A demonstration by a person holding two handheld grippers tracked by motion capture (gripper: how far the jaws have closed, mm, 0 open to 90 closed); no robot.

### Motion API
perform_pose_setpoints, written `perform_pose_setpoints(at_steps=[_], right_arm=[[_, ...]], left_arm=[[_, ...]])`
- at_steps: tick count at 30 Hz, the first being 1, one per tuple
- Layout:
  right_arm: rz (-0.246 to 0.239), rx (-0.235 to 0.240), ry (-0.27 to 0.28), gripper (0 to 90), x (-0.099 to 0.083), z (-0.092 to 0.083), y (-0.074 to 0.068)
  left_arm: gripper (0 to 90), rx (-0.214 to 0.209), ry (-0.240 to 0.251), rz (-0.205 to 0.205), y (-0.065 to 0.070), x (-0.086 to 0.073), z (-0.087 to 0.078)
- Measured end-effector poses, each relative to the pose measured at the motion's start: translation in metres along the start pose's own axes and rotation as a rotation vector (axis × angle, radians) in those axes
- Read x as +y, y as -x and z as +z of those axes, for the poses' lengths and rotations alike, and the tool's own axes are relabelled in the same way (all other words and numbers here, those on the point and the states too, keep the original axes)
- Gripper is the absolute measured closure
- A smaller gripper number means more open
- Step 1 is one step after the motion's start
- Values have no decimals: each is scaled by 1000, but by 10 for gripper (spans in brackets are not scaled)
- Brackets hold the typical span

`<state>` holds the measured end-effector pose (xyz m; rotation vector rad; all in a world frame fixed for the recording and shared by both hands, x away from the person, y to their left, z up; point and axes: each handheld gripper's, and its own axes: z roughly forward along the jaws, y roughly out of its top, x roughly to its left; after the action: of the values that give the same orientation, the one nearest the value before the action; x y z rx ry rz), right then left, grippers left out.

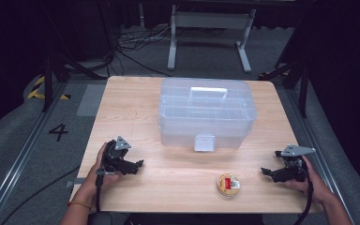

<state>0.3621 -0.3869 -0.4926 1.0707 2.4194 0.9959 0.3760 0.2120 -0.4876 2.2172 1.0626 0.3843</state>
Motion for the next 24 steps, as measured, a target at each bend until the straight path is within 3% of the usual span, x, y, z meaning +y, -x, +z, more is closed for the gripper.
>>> perform_pose_setpoints(at_steps=[4,7,9,18,24], right_arm=[[5,3,-11,32,1,-1,4],[-3,10,19,180,1,-4,5],[-9,-7,16,156,1,-5,4],[-27,-19,62,208,9,-15,1],[-7,-28,132,235,21,-29,-1]], left_arm=[[4,-29,-5,35,-3,-1,-1],[4,-44,-3,46,-5,-1,-1],[4,-46,-3,45,-5,-1,-1],[4,-46,-2,44,-5,-1,-1],[4,-46,-2,45,-5,-1,-1]])
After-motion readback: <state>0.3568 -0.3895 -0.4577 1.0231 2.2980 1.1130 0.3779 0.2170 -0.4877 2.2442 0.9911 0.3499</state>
